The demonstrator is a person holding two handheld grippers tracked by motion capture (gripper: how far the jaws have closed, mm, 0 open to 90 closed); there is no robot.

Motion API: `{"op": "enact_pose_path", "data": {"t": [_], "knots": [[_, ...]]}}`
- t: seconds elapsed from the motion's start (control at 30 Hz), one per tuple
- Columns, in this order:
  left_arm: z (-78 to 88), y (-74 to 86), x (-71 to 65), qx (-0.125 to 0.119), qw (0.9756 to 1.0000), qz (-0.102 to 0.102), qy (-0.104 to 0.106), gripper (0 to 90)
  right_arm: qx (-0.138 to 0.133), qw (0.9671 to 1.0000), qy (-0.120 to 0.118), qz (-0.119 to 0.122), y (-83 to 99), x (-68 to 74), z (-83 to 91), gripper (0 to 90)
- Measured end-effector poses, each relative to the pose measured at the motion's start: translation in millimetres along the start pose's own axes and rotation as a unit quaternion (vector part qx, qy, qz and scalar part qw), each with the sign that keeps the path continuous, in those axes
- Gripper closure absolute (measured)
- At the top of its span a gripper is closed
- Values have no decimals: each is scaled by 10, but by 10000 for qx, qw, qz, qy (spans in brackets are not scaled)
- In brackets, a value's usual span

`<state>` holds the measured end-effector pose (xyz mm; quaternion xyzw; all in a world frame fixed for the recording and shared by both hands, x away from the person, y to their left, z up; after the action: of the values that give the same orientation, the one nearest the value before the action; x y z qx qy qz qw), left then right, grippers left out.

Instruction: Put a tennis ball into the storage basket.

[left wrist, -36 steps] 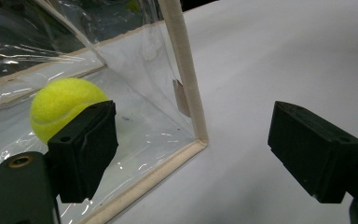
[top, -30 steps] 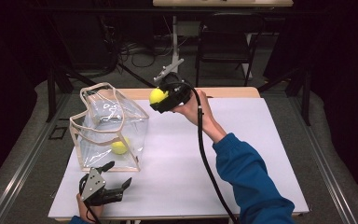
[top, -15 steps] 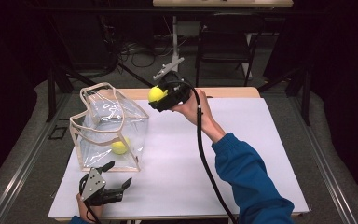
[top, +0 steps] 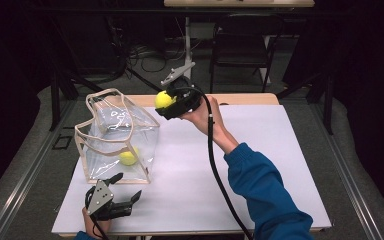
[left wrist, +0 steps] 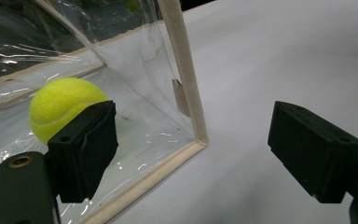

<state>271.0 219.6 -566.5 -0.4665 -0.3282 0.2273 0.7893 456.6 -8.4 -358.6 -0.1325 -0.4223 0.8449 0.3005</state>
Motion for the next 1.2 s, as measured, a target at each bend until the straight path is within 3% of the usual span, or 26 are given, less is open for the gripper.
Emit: {"op": "enact_pose_path", "data": {"t": [0.53,1.2], "knots": [[6,4,12,-17,10000,-1,-12,159,-244,9997,-75,44,-74,116,-33,264],[9,2,13,-29,10000,-13,-5,159,-319,9991,-196,182,-168,284,-99,264]]}}
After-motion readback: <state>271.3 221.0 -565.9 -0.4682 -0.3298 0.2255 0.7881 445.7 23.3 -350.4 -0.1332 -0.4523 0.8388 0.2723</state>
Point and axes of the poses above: each handheld gripper's, and its own axes: z roughly backward along the jaws, y roughly out of its underside, x roughly to its left, the point moved 3 cm from there along -z, roughly forward along the jaws, and after that the axes turned 12 degrees about -z, right-handed, at the moved point
